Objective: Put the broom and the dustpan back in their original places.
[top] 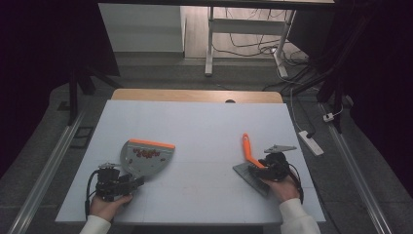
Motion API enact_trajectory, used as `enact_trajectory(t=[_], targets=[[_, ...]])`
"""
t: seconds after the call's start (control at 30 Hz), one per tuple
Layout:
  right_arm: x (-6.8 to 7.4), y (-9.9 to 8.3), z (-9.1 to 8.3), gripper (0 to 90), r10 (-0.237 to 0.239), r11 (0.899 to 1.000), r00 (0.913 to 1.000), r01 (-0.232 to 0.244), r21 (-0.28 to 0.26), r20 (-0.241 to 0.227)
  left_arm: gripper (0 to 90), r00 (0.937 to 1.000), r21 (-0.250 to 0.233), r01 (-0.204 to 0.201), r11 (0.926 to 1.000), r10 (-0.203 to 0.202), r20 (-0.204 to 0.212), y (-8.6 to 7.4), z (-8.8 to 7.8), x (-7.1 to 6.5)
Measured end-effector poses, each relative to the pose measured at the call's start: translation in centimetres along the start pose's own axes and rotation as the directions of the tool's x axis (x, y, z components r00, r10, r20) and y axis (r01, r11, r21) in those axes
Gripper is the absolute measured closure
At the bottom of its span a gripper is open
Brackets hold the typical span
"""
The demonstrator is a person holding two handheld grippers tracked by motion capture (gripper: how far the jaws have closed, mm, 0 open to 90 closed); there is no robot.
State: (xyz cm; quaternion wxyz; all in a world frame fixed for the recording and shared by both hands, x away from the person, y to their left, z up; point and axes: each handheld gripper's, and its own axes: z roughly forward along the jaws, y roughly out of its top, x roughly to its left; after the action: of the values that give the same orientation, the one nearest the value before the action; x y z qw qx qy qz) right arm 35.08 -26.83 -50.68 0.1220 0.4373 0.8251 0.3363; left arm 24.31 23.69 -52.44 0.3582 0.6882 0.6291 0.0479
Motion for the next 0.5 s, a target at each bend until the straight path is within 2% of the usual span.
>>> enact_trajectory(t=[0.17, 0.3, 0.4, 0.5], targets=[[-0.2, 0.0, -0.4, 44.8, 0.022, 1.000, 0.9997, -0.022, -0.022, -0.006, 30.9, 0.9995, -0.018, -0.023, 0.9996, 0.023, -0.021, 0.1, -0.6, -0.1], [-0.1, -0.1, -1.0, 45.4, 0.017, 0.999, 0.9998, -0.017, -0.047, -0.012, 30.8, 0.9972, -0.034, -0.069, 0.9970, 0.068, -0.029, 0.3, -1.6, -0.4], [0.0, -0.1, -1.4, 46.1, -0.002, 0.998, 0.9996, 0.000, -0.066, -0.027, 31.3, 0.9917, -0.059, -0.125, 0.9904, 0.123, -0.036, 0.5, -2.4, -0.9], [0.3, -0.2, -1.7, 46.9, -0.025, 0.997, 0.9989, 0.022, -0.077, -0.040, 32.0, 0.9831, -0.074, -0.183, 0.9804, 0.182, -0.014, 0.5, -2.7, -1.3]])
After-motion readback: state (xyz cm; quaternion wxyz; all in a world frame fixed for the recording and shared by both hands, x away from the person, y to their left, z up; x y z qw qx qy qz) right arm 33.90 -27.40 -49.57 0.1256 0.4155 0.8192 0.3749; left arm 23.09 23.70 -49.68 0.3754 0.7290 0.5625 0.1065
